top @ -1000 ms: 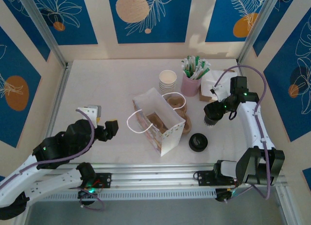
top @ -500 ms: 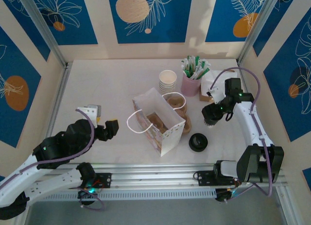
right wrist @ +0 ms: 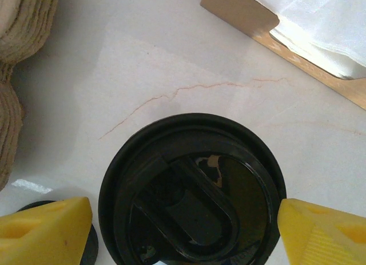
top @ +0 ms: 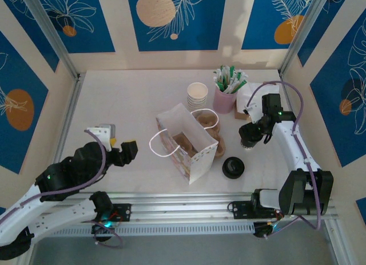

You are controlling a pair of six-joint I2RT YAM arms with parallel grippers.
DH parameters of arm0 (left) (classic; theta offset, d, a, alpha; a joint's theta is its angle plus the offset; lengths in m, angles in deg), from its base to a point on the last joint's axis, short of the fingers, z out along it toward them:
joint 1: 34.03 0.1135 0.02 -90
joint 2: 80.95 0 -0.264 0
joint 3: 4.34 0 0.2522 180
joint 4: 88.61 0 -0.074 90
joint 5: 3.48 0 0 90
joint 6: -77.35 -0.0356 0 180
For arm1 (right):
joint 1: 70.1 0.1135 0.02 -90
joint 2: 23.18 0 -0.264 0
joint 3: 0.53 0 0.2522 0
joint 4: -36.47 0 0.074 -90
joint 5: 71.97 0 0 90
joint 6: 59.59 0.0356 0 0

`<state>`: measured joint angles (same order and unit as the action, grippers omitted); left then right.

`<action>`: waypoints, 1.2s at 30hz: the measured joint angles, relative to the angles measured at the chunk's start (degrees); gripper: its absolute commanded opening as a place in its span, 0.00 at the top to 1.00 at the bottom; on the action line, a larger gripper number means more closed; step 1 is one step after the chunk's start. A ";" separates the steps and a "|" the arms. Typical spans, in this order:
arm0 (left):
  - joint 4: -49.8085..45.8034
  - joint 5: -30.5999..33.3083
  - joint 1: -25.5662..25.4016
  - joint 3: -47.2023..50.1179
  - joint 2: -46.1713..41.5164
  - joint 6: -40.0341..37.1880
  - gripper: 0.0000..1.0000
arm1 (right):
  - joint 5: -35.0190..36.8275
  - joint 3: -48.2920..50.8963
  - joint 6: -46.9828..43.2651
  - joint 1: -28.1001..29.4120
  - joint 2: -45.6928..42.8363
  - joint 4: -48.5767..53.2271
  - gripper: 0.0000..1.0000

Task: Pack the takeout coffee

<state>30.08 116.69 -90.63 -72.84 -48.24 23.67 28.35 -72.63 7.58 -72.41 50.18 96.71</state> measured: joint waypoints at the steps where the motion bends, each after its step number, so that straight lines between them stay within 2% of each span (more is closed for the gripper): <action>1: 0.02 0.00 0.00 0.02 -0.02 0.20 0.18 | 0.00 0.00 0.24 0.00 0.00 -0.02 0.16; 21: 1.22 0.39 0.00 1.40 -0.02 1.27 0.19 | 0.48 1.05 0.42 0.02 -0.04 -2.34 0.23; 26: 1.73 0.46 0.00 1.60 0.07 1.25 0.19 | 0.85 1.05 0.46 0.02 -0.04 -2.10 0.16; 36: 2.34 0.57 0.00 1.60 0.74 1.20 0.19 | 1.70 0.26 1.90 0.07 0.00 -0.63 0.15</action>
<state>32.42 117.26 -90.63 -71.25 -47.50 24.87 30.06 -72.37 9.49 -72.34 50.18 96.07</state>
